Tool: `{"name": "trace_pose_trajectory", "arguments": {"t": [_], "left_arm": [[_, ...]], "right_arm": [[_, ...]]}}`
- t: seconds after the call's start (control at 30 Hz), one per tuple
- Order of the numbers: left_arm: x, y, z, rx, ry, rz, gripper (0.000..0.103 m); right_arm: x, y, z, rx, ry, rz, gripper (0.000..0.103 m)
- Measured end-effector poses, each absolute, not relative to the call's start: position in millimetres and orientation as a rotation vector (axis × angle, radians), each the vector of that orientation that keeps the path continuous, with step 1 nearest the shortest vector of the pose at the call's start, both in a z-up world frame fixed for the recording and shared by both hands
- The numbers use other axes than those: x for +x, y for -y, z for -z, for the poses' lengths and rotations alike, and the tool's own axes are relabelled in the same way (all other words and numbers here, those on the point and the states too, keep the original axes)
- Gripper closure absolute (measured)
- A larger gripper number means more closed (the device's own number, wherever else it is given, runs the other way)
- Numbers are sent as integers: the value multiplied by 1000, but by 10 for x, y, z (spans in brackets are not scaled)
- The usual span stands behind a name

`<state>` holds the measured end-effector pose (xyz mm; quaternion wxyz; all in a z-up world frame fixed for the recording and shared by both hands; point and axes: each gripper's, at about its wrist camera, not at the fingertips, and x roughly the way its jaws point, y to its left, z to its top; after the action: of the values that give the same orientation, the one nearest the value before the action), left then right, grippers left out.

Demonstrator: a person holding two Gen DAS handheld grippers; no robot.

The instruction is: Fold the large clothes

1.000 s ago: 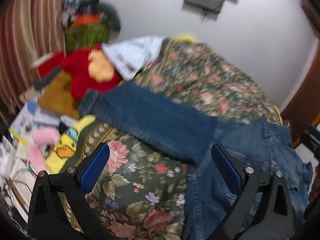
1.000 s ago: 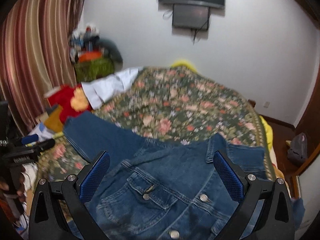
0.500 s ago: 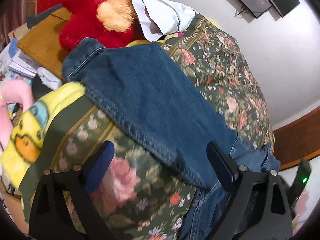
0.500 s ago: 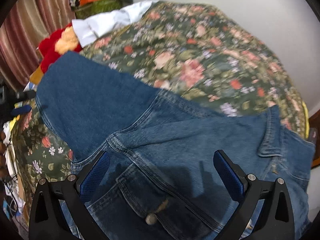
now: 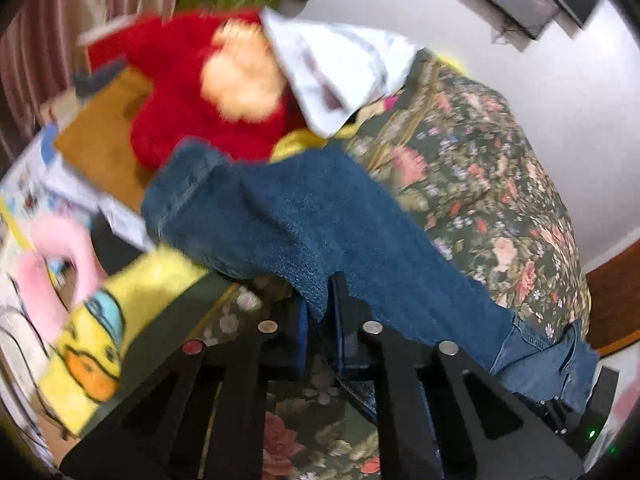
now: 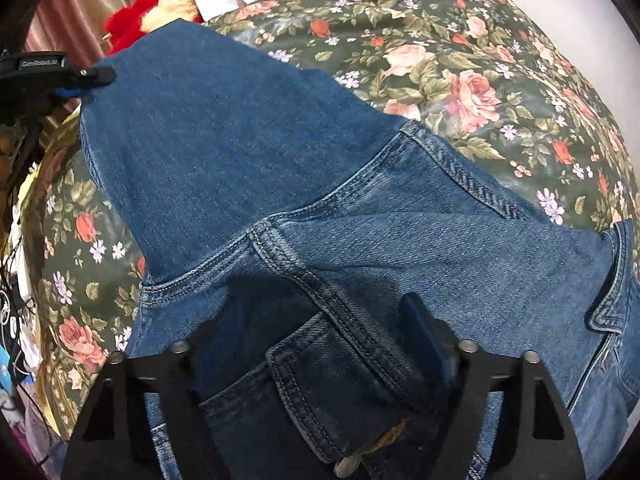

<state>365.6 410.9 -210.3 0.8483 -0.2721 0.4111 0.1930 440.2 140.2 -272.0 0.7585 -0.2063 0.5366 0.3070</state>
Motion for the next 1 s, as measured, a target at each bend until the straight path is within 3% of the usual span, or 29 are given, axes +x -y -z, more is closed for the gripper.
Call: {"name": "trace_pose_trajectory", "arguments": {"t": [0.3, 0.43, 0.73, 1.0], "left_arm": [[3649, -2970, 931, -202, -650, -246, 96], [3692, -2317, 693, -123, -622, -106, 96], [3935, -1218, 1206, -121, -819, 125, 96], [3792, -551, 1871, -84, -1025, 241, 95]], "right_arm": [[4362, -866, 2167, -281, -1141, -676, 37], [4231, -412, 1797, -216, -1073, -649, 37], [3983, 653, 1285, -219, -911, -544, 31], [3712, 1169, 1376, -225, -916, -492, 29]]}}
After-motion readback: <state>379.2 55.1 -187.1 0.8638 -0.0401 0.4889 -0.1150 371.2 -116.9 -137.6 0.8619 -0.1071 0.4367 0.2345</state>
